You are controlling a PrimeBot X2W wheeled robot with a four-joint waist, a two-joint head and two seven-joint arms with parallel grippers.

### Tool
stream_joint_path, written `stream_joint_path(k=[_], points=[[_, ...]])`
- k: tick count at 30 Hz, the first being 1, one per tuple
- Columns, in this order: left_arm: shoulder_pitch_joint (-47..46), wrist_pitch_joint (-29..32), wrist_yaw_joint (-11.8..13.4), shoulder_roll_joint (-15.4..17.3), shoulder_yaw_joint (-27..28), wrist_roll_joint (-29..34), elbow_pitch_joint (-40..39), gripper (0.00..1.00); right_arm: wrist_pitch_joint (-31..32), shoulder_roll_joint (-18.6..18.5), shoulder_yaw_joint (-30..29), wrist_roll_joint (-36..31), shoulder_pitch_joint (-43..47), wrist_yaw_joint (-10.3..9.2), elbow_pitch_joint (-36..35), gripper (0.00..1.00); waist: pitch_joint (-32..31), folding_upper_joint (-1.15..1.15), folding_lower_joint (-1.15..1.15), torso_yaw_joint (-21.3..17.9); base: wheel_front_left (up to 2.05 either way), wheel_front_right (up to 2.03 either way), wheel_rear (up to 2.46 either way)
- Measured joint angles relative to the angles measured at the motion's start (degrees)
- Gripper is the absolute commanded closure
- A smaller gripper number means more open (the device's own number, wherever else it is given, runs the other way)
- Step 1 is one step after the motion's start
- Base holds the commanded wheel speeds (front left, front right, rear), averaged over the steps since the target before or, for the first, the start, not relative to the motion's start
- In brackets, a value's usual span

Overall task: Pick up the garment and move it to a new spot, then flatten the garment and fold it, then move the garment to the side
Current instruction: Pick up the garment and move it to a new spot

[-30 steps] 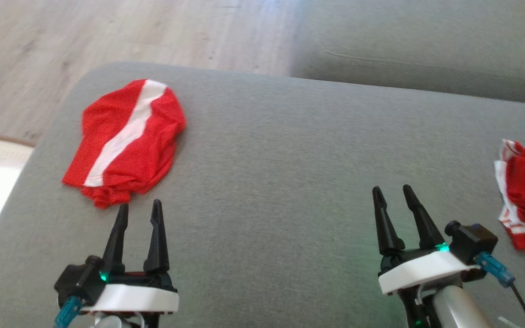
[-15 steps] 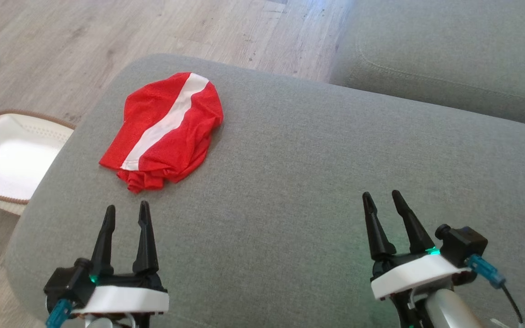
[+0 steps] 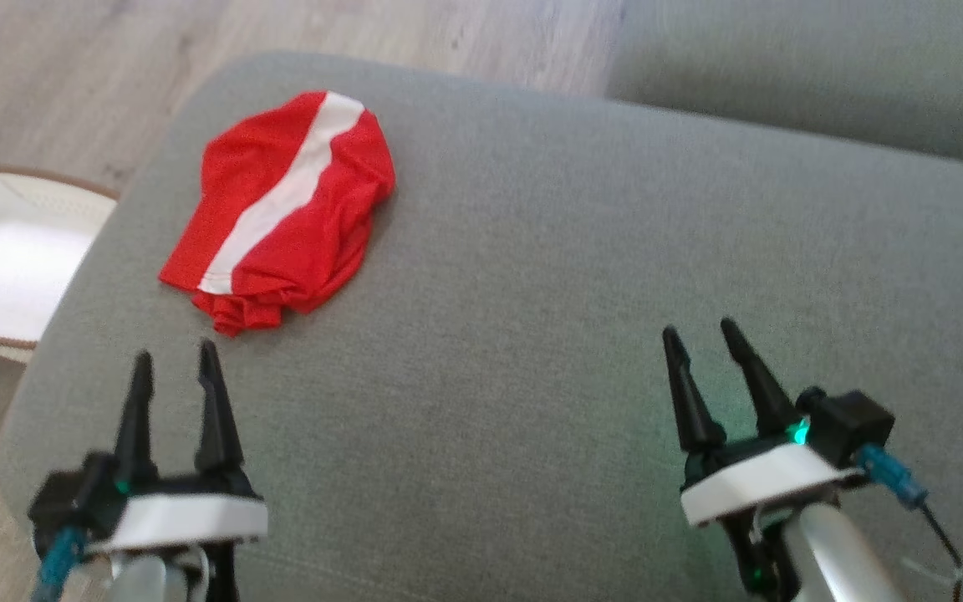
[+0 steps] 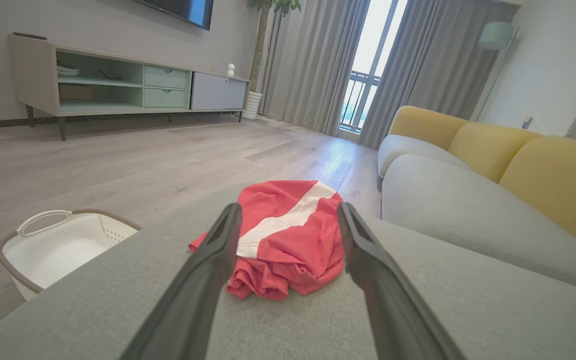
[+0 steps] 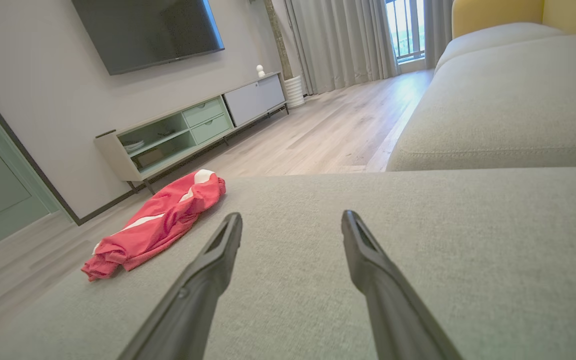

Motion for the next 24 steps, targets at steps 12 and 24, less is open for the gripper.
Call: stream_joint_path(k=[12,24], points=[[-21.1,7.2,0.4,7.1,3.7,0.3,15.4,0.00,4.9,0.0,-7.5,-9.5,-4.3,0.00,-11.6,0.00,12.3,-0.01,0.02,-3.0,0.00,0.00,0.00],[-38.0,26.2,-1.2,14.4,-2.9,-6.6,34.4,0.00,9.4,-0.1,-10.2,-12.3,-6.4,0.00,-20.2,0.00,21.2,-0.01,0.01,-6.5,0.00,0.00,0.00]])
